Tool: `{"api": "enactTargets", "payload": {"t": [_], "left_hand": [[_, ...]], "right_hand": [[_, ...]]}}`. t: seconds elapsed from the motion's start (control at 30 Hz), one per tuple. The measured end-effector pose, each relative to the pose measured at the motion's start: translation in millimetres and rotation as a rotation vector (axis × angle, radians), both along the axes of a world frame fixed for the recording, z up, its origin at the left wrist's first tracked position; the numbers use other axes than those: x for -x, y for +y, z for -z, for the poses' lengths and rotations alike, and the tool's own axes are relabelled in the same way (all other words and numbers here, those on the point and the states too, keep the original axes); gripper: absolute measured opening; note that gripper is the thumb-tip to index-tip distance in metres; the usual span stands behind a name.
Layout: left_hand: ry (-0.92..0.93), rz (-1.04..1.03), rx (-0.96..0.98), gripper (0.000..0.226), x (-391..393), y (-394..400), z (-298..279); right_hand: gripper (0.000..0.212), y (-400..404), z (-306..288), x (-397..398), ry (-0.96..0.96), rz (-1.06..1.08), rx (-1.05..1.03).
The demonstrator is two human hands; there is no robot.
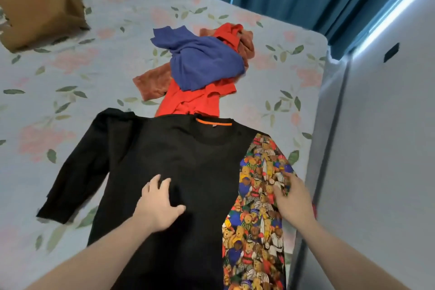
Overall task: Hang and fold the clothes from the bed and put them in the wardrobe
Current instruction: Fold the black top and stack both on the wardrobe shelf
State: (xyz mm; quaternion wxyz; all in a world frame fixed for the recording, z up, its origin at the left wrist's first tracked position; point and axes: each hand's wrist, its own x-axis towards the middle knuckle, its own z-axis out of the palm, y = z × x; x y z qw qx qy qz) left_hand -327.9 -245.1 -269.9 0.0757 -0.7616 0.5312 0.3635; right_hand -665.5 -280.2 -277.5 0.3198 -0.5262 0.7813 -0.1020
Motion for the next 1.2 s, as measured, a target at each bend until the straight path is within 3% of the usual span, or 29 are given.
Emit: {"api": "enactTargets", "payload": {"t": [0.17, 0.3, 0.47, 0.53, 0.6, 0.77, 0.83, 0.9, 1.0, 1.07, 1.13, 1.2], "left_hand": [[0.028, -0.149, -0.316, 0.150, 55, -25, 70], [-0.055, -0.207, -0.402, 0.175, 85, -48, 106], [-0.119, -0.269, -0.438, 0.182, 102, -57, 126], [-0.135, -0.279, -0.477, 0.183, 104, -61, 124], [-0.143, -0.282, -0.508, 0.183, 104, -63, 122], [-0.149, -0.290, -0.558, 0.183, 109, -69, 113], [-0.146, -0.286, -0.574, 0.183, 112, -72, 110], [-0.134, -0.289, -0.581, 0.183, 114, -74, 107], [-0.126, -0.293, -0.589, 0.182, 117, -75, 104], [-0.126, -0.291, -0.598, 0.182, 118, -77, 104], [-0.128, -0.294, -0.606, 0.183, 117, -77, 105], [-0.128, -0.299, -0.603, 0.184, 118, -78, 107]], "right_hand": [[0.047, 21, 67, 69, -0.161, 0.466, -0.136], [0.078, 9, 100, 83, -0.283, 0.558, -0.199], [0.113, 0, 143, 109, -0.294, 0.547, -0.332], [0.086, 2, 134, 114, -0.184, 0.399, -0.369], [0.059, -1, 117, 122, 0.001, 0.246, -0.274], [0.052, -40, 71, 164, 0.202, 0.172, 0.138], [0.042, -57, 63, 168, 0.207, 0.129, 0.322], [0.034, -66, 69, 167, 0.131, 0.224, 0.406], [0.030, -65, 102, 168, 0.031, 0.565, 0.206], [0.056, -55, 123, 169, -0.020, 0.846, -0.080], [0.072, -40, 136, 166, -0.182, 0.992, -0.350], [0.064, -29, 142, 162, -0.435, 1.069, -0.496]]}}
